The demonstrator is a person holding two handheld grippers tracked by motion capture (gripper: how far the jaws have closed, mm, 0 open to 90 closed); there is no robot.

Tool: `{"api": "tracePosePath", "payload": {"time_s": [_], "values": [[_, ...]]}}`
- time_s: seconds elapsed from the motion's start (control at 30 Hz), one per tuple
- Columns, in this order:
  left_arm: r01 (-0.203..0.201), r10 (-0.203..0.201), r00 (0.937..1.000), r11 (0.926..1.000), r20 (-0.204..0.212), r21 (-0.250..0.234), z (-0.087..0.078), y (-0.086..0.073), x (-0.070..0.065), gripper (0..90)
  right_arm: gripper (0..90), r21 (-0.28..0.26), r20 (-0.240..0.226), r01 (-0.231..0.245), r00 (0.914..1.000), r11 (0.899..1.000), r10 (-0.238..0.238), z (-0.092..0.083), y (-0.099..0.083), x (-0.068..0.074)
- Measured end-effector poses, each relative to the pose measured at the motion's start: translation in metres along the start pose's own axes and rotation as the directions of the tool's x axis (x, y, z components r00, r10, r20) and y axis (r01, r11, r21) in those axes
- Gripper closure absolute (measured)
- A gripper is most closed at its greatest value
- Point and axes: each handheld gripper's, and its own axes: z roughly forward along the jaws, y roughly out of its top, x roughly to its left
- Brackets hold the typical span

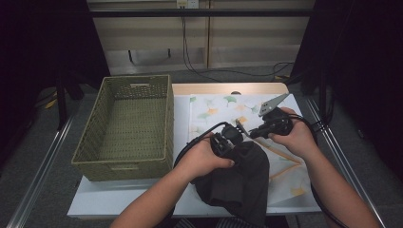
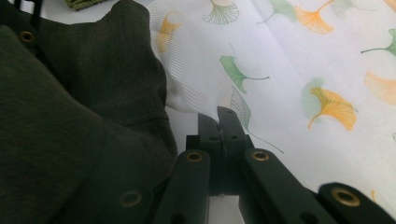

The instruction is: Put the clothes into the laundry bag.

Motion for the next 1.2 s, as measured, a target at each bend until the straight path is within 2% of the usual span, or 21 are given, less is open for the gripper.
{"api": "tracePosePath", "payload": {"time_s": [0.07,0.2,0.27,0.3,0.33,0.5,0.53,0.57,0.67,0.77,0.8,0.87,1.2], "values": [[0.015,-0.015,0.9999,0.9999,-0.004,-0.007,0.002,-0.001,0.000,58.2,90.0,-0.001,0.003,-0.005,1.0000,1.000,0.005,-0.003,0.001,0.001],[-0.012,0.012,0.9999,0.9999,-0.006,0.006,0.006,0.000,0.000,58.1,90.0,-0.012,0.008,-0.003,1.0000,1.000,0.003,-0.008,0.002,0.003],[-0.004,0.004,1.0000,1.0000,-0.005,-0.002,0.008,0.000,-0.001,58.1,90.0,-0.019,0.020,0.005,0.9998,1.000,-0.005,-0.011,0.004,0.003],[-0.017,0.018,0.9998,0.9998,-0.002,0.004,0.008,0.000,0.000,58.1,90.0,-0.025,0.019,0.007,0.9998,1.000,-0.007,-0.012,0.004,0.003],[-0.005,0.005,1.0000,0.9999,0.001,0.009,0.008,0.000,-0.001,58.1,90.0,-0.027,0.020,0.003,0.9998,1.000,-0.003,-0.013,0.005,0.004],[0.004,-0.004,1.0000,1.0000,-0.006,0.006,0.010,0.001,-0.002,58.1,90.0,-0.042,0.029,0.007,0.9996,0.999,-0.006,-0.020,0.007,0.004],[-0.016,0.016,0.9999,0.9998,-0.006,0.009,0.010,0.002,-0.001,58.1,90.0,-0.046,0.030,0.005,0.9996,0.999,-0.003,-0.022,0.007,0.004],[0.004,-0.004,1.0000,0.9999,-0.005,0.009,0.011,0.003,-0.002,58.1,90.0,-0.053,0.021,0.004,0.9998,0.999,-0.003,-0.023,0.007,0.005],[-0.006,0.006,0.9999,1.0000,-0.012,0.007,0.011,0.004,-0.002,58.0,90.0,-0.061,0.028,0.017,0.9995,0.998,-0.015,-0.027,0.009,0.008],[0.045,-0.045,0.9989,0.9990,-0.013,-0.004,0.011,0.006,-0.002,57.4,90.0,-0.075,0.036,0.015,0.9993,0.997,-0.012,-0.032,0.011,0.012],[0.034,-0.034,0.9992,0.9994,-0.021,-0.001,0.012,0.006,-0.002,57.4,90.0,-0.081,0.033,0.017,0.9993,0.997,-0.015,-0.033,0.012,0.012],[0.058,-0.059,0.9980,0.9983,-0.024,-0.005,0.012,0.007,-0.002,57.5,90.0,-0.083,0.038,0.019,0.9992,0.996,-0.016,-0.034,0.012,0.013],[0.079,-0.080,0.9959,0.9968,-0.043,-0.013,0.014,0.009,0.001,57.5,90.0,-0.110,0.026,0.027,0.9994,0.994,-0.025,-0.044,0.012,0.019]]}}
